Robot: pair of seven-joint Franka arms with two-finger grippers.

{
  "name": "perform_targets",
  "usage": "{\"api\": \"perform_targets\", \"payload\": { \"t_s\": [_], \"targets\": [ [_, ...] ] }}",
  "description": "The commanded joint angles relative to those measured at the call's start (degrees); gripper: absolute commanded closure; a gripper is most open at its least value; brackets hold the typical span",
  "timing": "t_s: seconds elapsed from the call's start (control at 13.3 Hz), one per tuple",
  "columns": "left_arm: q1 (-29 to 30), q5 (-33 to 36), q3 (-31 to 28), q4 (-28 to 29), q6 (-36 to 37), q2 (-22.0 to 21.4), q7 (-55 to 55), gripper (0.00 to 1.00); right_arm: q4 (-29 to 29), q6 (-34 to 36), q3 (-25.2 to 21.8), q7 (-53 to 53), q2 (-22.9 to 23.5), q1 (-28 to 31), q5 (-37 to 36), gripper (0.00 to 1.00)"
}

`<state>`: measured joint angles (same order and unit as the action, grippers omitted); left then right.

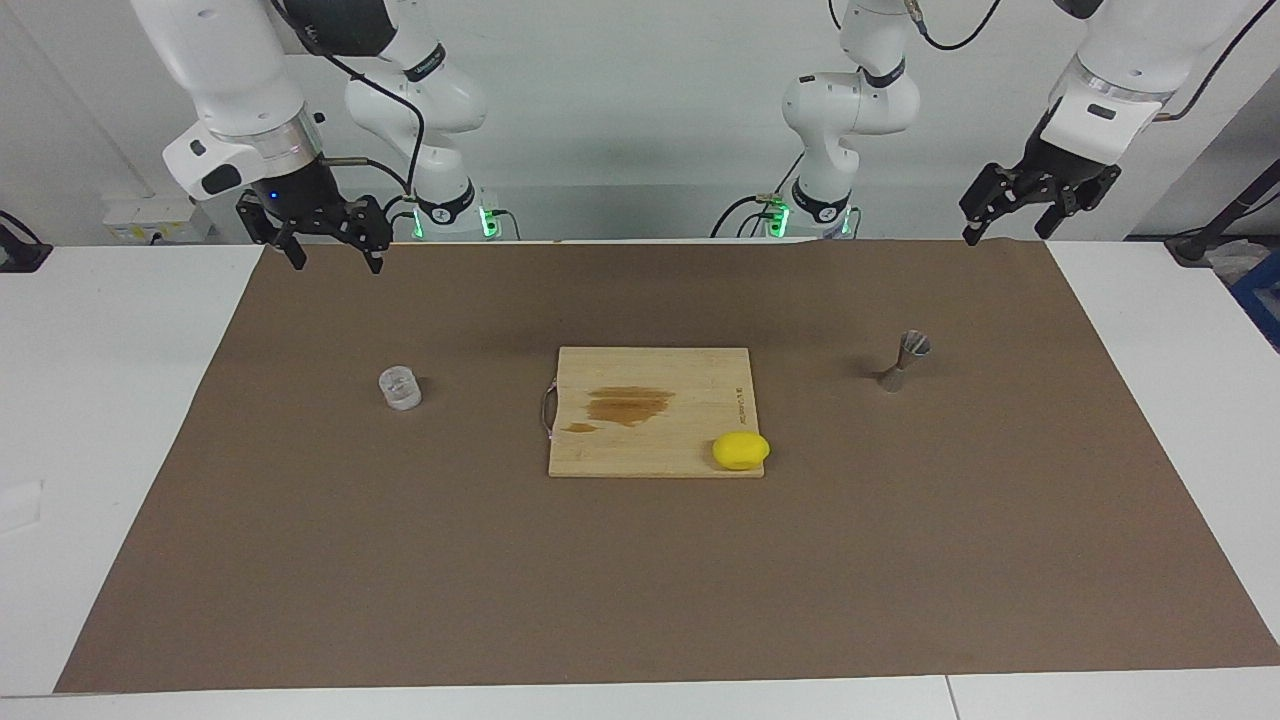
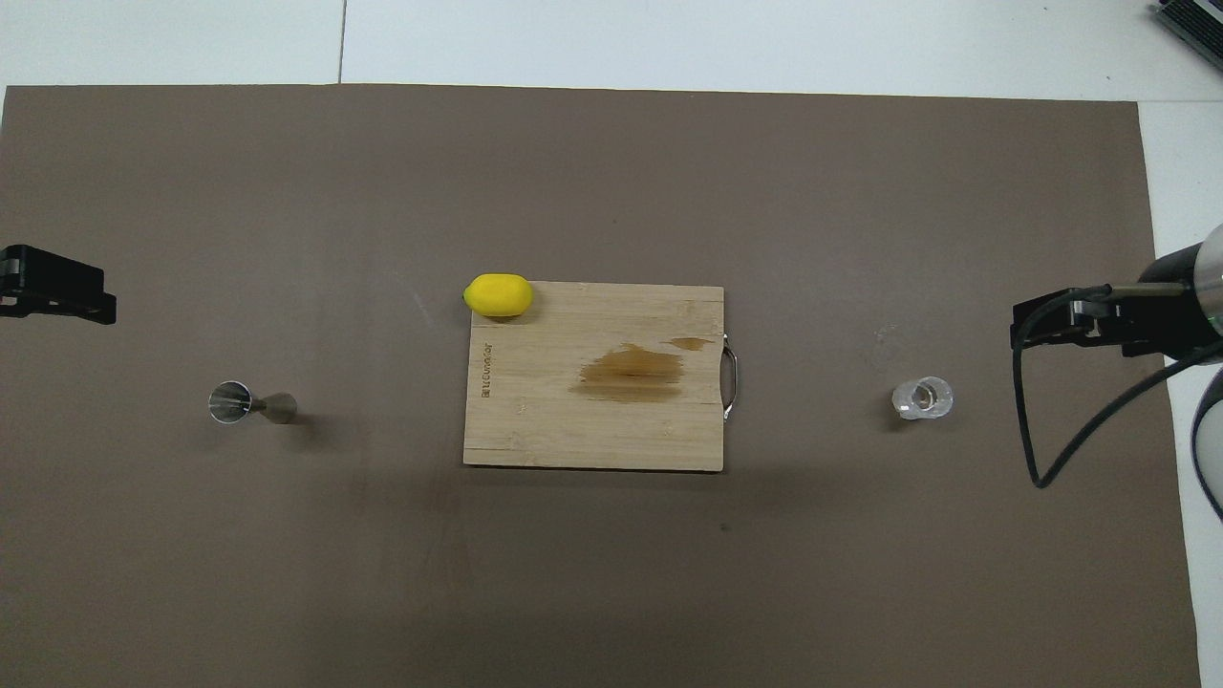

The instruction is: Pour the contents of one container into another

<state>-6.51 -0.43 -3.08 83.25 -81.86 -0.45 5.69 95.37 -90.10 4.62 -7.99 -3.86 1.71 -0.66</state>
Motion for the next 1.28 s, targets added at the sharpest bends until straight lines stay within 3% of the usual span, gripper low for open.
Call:
{"api": "perform_targets", "payload": {
  "t_s": [0.0,0.68,0.98,1.2],
  "targets": [
    [0.01,-0.80,-0.26,0.77,-0.84,-0.43,0.64,0.00,1.04,-0.51,0.13,0.87,-1.06,0.76,1.54,0.01],
    [0.09,-0.80,-0.26,2.51,-2.85,-1.21,0.81,0.00,1.04,-0.51,0.13,0.87,-1.06,0.76,1.54,0.01],
    [0.62,-0.80,-0.26,17.70,-16.45,-7.53,1.25,0.00,1.04,-0.51,0.13,0.87,-1.06,0.76,1.54,0.01],
    [0.62,-0.80,-0.26,23.69,-26.82,-7.29,2.22,0.00,1.04,-0.51,0.13,0.87,-1.06,0.76,1.54,0.01]
  ]
}}
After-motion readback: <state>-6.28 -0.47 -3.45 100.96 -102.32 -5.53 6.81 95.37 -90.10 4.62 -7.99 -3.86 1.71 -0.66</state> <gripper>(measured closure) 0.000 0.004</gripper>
